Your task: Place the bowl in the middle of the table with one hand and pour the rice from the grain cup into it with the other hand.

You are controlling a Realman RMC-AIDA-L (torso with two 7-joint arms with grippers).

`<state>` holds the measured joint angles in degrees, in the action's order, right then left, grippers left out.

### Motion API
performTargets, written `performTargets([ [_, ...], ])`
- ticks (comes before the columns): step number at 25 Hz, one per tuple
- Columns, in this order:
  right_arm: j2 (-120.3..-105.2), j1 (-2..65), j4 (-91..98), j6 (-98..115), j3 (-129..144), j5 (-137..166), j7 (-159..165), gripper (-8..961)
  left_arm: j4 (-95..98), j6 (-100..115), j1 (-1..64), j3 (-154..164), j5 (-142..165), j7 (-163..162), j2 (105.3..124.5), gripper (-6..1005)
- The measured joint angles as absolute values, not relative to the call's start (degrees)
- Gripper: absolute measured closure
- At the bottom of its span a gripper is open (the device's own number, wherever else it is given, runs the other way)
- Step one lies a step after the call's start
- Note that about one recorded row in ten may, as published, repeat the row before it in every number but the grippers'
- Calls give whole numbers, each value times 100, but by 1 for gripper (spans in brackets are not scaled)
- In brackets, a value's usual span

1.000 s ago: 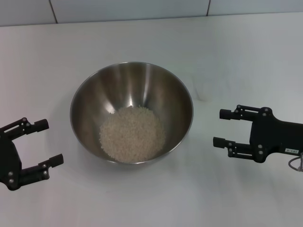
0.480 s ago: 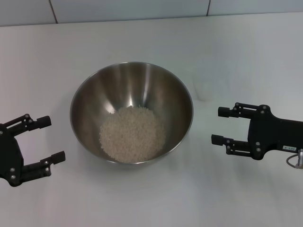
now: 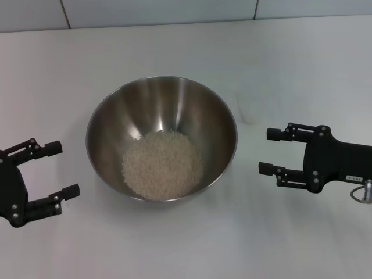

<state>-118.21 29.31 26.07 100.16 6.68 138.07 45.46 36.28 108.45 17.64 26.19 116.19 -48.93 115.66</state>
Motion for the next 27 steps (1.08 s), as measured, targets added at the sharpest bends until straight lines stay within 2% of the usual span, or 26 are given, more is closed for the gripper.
performTargets([
  [27, -11830, 2962, 2584, 9957, 737, 13837, 4545, 261, 3709, 10872, 1807, 2619, 11619, -4974, 11585, 208],
])
